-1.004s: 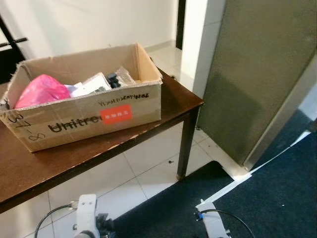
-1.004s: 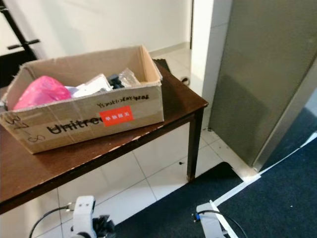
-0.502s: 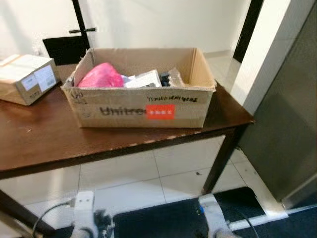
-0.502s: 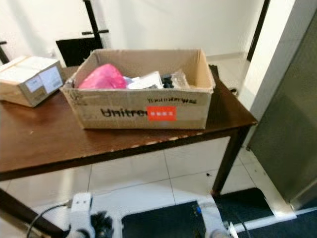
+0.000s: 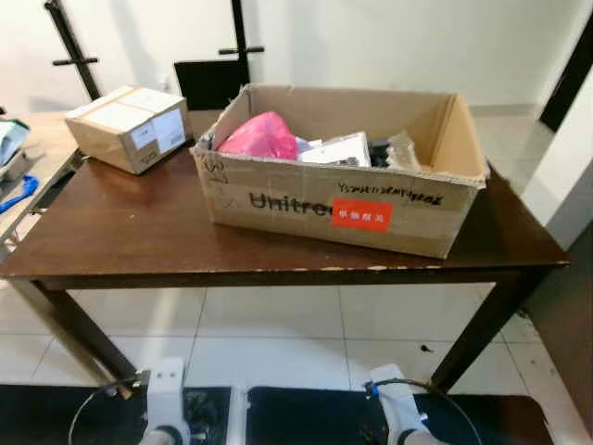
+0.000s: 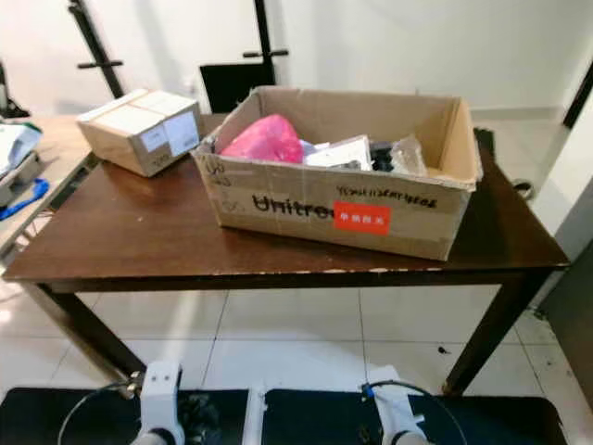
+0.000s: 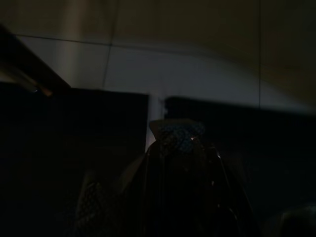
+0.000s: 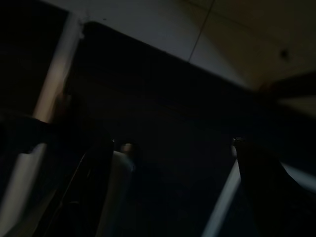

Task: Picking trash to rubbish bin

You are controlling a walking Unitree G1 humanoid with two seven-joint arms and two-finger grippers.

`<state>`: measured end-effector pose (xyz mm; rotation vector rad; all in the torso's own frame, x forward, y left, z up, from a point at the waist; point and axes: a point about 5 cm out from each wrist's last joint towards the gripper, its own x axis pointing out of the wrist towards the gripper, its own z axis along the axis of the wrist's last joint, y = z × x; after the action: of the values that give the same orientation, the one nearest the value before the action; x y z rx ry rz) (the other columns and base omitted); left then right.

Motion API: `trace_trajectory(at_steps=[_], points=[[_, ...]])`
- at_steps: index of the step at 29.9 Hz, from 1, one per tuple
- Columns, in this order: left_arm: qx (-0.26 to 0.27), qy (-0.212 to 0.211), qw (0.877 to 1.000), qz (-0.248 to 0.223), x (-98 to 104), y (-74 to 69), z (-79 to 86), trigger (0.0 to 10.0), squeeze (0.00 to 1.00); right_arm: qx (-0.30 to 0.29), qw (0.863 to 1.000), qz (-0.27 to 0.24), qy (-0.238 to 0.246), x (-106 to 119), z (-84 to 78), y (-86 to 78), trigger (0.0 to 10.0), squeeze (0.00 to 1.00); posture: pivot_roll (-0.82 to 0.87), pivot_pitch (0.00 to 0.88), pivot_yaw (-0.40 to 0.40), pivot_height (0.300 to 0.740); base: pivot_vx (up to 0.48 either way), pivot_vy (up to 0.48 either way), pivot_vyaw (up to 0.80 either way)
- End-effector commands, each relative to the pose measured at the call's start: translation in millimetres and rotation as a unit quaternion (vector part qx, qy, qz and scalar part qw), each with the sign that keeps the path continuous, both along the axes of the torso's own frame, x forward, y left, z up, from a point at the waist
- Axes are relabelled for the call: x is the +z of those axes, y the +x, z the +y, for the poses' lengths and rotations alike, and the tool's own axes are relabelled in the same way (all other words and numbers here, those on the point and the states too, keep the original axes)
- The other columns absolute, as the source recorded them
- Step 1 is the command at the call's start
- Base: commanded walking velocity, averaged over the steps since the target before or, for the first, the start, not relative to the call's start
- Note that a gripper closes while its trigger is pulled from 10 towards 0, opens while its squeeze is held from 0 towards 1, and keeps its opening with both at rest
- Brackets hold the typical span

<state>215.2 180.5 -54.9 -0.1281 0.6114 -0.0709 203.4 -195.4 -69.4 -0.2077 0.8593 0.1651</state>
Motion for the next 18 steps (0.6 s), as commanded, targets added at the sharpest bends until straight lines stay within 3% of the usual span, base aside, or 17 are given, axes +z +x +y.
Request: trace_trajectory(at_steps=[1,3,7,14,18], points=[[0.001,0.005,1.000,0.019,-6,-9.4,3.4,10.0,0.00,0.002,1.000,0.000,0.009,-1,6.3,0.2,10.0,0.00,-0.06,0.081,0.037,0.740,0.000,0.000,0.80],[0.001,0.004,1.000,0.019,-6,-8.9,3.3,10.0,0.00,-0.004,1.000,-0.002,0.010,0,6.0,0.5,10.0,0.00,-0.06,0.083,0.035,0.740,0.000,0.000,0.80],[-0.017,0.004,1.000,0.019,-5,-6.2,-0.3,10.0,0.00,-0.041,0.999,0.001,0.000,0,-0.6,1.0,10.0,0.00,-0.06,0.089,0.033,0.740,0.000,0.000,0.00],[-0.035,0.009,0.999,0.022,-4,-2.6,-6.5,10.0,0.00,-0.042,0.999,0.005,0.002,-2,-1.4,-3.2,10.0,0.00,-0.07,0.100,0.038,0.740,0.000,0.000,0.00],[-0.032,0.010,0.999,0.022,-2,1.6,-7.7,10.0,0.00,-0.046,0.999,0.007,0.003,-4,-1.0,-5.9,10.0,0.00,-0.07,0.102,0.042,0.740,0.000,-0.442,0.00]])
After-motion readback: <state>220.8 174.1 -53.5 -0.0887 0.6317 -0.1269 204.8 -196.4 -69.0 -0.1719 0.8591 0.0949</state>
